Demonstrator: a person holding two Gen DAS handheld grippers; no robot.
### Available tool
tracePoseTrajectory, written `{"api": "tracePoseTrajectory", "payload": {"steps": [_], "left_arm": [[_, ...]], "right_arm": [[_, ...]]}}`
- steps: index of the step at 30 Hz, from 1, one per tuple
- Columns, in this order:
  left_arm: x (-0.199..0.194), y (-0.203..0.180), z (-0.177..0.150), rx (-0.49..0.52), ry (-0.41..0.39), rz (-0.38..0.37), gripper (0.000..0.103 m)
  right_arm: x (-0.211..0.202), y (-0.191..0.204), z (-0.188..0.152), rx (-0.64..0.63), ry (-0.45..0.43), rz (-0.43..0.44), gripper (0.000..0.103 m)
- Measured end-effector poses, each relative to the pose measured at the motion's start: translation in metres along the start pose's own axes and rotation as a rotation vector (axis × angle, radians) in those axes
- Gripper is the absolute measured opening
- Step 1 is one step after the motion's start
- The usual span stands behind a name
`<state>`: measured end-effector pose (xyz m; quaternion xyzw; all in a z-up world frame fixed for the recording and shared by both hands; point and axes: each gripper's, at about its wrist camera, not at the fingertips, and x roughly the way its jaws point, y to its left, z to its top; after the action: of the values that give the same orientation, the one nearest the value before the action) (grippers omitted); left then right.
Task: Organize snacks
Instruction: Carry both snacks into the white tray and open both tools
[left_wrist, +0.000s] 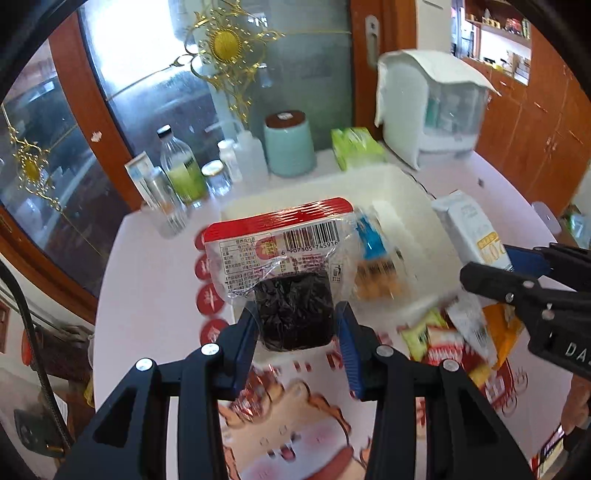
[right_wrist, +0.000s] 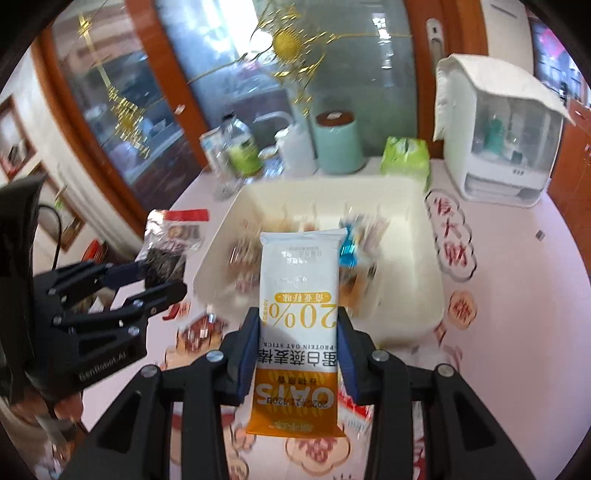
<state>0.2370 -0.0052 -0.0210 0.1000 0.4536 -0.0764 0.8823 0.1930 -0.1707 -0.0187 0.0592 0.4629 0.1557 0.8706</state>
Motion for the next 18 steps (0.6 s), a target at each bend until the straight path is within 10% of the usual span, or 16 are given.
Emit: {"api": "tracePoseTrajectory", "payload": {"steps": [13,18], "left_arm": [[0.036,0.022,0.048,-0.051,-0.015,0.049,0.043],[0.056,0.026,0.053,-0.067,0.01,0.062,0.072]], "right_arm": [[0.026,-0.004,0.078,0.081,-0.065,-0.098,0.042],[0.042,-0.007,0.089,0.086,-0.05,-0.131,0.043]]}}
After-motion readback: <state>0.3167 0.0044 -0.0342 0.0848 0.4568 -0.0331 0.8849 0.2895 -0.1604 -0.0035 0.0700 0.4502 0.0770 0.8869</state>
